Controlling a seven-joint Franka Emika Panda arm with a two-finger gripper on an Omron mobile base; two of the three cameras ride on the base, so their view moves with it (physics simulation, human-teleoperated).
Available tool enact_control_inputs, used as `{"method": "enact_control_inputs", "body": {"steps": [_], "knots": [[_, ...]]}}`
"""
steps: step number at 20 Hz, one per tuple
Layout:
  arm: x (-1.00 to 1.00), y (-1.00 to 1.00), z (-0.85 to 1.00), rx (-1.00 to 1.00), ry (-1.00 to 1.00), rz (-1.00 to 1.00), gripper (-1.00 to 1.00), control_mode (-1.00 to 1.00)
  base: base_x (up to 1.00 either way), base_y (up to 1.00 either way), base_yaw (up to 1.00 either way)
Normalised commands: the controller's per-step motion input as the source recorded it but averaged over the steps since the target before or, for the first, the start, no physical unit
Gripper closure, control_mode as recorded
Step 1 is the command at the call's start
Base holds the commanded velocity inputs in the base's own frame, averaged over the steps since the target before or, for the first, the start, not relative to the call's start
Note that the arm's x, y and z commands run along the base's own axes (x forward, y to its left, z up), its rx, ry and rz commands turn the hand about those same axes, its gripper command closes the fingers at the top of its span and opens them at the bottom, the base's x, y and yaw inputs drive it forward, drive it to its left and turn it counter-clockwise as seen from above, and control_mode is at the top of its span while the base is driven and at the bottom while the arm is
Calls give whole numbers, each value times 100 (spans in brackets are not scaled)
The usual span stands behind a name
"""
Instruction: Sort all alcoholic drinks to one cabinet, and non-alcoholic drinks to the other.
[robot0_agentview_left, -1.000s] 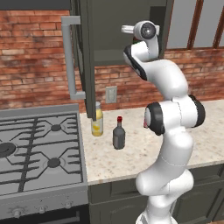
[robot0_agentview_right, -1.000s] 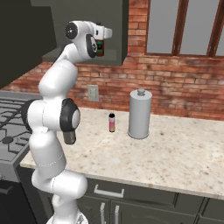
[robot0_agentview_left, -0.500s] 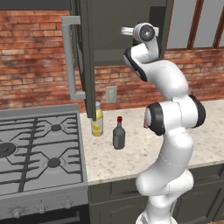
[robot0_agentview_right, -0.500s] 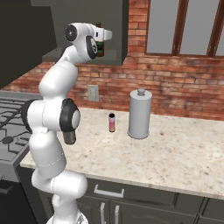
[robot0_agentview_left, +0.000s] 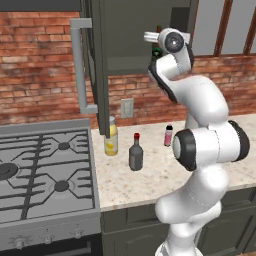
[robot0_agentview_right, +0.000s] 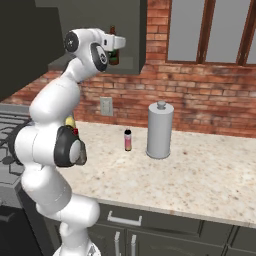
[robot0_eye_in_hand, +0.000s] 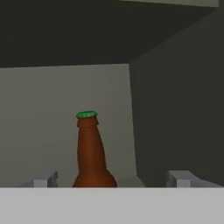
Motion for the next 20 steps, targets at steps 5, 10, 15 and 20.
{"method": "enact_control_inputs", "body": {"steps": [5,10,15,20], "knots": [[-82,0,0,0,0,-5,-100,-100,0,0,0],[-88,5,23,2,4,-1,-100,-100,0,0,0],[-77,0,41,6,17,1,-100,-100,0,0,0],[-55,0,22,7,21,11,-100,-100,0,0,0]]}}
